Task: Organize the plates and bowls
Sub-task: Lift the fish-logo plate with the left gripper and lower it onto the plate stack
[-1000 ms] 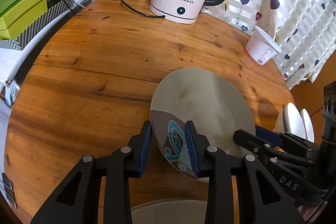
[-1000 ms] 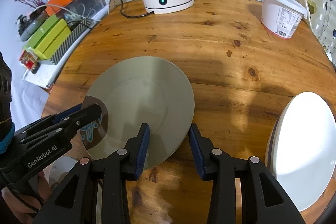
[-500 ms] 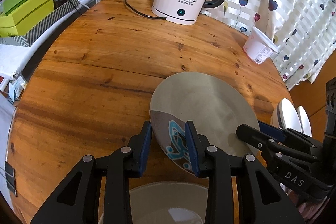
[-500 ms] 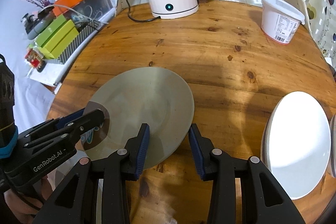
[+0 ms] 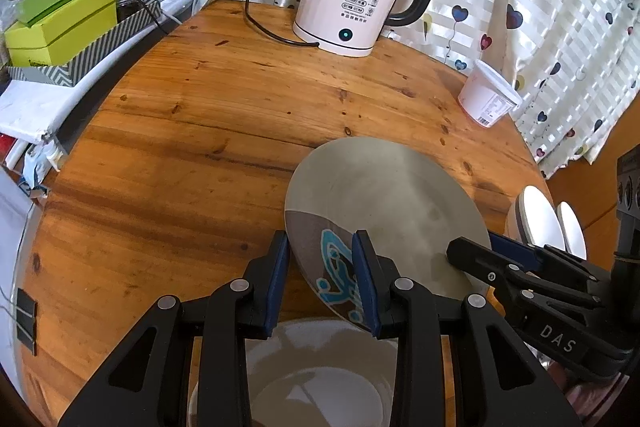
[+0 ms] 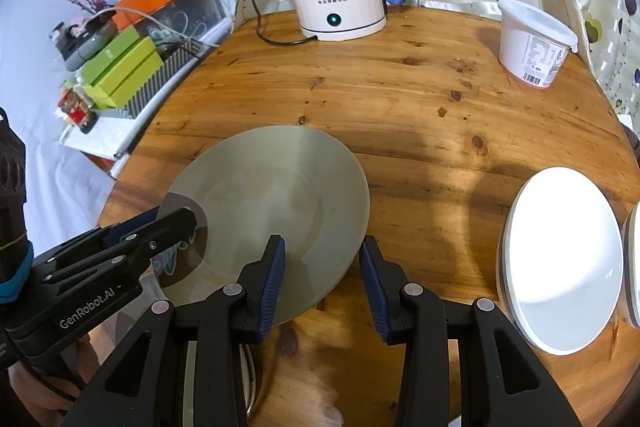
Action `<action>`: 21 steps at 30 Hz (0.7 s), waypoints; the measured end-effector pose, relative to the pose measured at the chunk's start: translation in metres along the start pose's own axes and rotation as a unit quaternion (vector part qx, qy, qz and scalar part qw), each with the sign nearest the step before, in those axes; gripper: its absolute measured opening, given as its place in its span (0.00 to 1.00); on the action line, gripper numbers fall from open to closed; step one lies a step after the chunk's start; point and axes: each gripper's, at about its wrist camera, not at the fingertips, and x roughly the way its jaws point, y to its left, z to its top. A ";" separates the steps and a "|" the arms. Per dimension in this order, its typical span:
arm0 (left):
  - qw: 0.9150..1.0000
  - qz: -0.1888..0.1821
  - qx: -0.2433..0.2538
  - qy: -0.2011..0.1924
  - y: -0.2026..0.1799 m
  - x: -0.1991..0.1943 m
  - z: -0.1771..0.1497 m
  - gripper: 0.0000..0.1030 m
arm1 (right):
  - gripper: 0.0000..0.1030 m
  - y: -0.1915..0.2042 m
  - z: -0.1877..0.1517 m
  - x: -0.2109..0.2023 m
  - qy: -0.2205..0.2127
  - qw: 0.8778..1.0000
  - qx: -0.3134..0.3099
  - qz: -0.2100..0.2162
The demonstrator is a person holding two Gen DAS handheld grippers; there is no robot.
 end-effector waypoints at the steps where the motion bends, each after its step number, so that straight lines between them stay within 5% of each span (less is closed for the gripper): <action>1: 1.000 0.001 0.000 -0.002 0.000 -0.002 -0.001 0.33 | 0.37 0.001 -0.001 -0.001 -0.001 1.000 -0.001 0.001; 21: 0.999 0.017 -0.012 -0.030 0.004 -0.048 -0.038 0.33 | 0.37 0.024 -0.029 -0.027 -0.010 0.999 -0.025 0.019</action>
